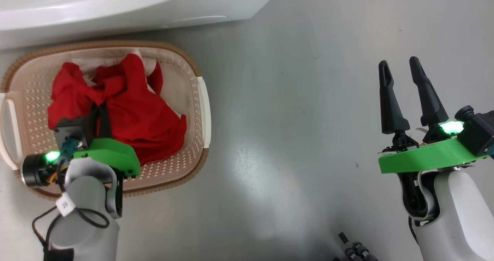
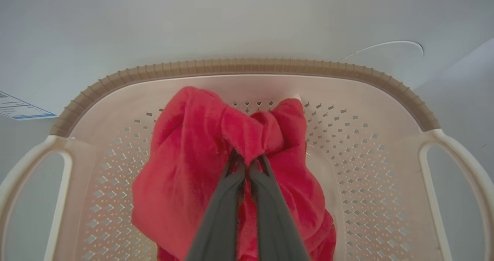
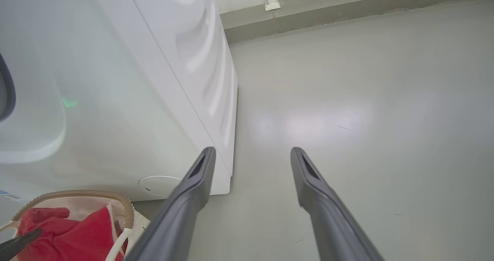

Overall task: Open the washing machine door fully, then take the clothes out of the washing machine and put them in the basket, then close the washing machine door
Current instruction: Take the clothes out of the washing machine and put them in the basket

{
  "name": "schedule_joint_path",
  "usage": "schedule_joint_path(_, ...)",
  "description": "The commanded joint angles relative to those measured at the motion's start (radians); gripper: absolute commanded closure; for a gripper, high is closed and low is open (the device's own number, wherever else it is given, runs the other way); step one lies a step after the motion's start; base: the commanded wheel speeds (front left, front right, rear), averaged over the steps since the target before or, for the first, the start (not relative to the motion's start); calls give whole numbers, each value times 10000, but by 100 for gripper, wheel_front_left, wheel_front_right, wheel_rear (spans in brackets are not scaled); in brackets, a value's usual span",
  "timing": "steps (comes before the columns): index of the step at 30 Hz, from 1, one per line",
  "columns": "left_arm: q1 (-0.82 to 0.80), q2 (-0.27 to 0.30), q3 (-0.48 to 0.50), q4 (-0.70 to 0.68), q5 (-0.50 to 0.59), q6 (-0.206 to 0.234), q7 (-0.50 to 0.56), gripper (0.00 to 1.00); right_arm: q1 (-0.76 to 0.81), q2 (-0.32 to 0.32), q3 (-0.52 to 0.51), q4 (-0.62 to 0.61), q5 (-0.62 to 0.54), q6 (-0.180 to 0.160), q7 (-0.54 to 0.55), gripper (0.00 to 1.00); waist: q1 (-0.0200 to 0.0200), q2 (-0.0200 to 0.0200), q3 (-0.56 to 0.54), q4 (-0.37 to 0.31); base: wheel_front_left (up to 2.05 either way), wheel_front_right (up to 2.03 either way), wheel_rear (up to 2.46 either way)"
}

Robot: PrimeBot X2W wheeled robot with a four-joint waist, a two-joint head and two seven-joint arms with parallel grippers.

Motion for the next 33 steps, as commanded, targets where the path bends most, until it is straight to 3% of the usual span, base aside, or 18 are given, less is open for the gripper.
schedule_joint_path(1,75,198,226,98,91,-78,-38,89,36,13,219,-238,43,65,-63,0,0,-1,84,-31,0,0,0)
schedule_joint_path(8,-411,296,277,962,94,-59,-38,64,20,13,198,-203,66,65,-63,0,0,-1,100,-80,0,0,0)
schedule_joint_path(10,-416,291,274,955,102,-38,-38,51,34,13,200,-190,67,65,-63,0,0,-1,53,-85,0,0,0)
schedule_joint_path(12,-396,298,296,897,85,-59,-38,15,34,13,207,-185,71,65,-63,0,0,-1,12,-87,0,0,0)
schedule_joint_path(14,-335,286,322,795,62,-42,-38,0,32,13,211,-173,62,65,-63,0,0,-1,-53,-65,0,0,0)
schedule_joint_path(24,324,203,475,150,-105,-129,-38,0,171,13,324,-15,-28,65,-63,0,0,-1,-850,23,0,0,0)
schedule_joint_path(33,1269,144,582,-1309,-153,-249,-38,0,499,13,398,207,-178,65,-63,0,0,-1,-2052,56,0,0,0)
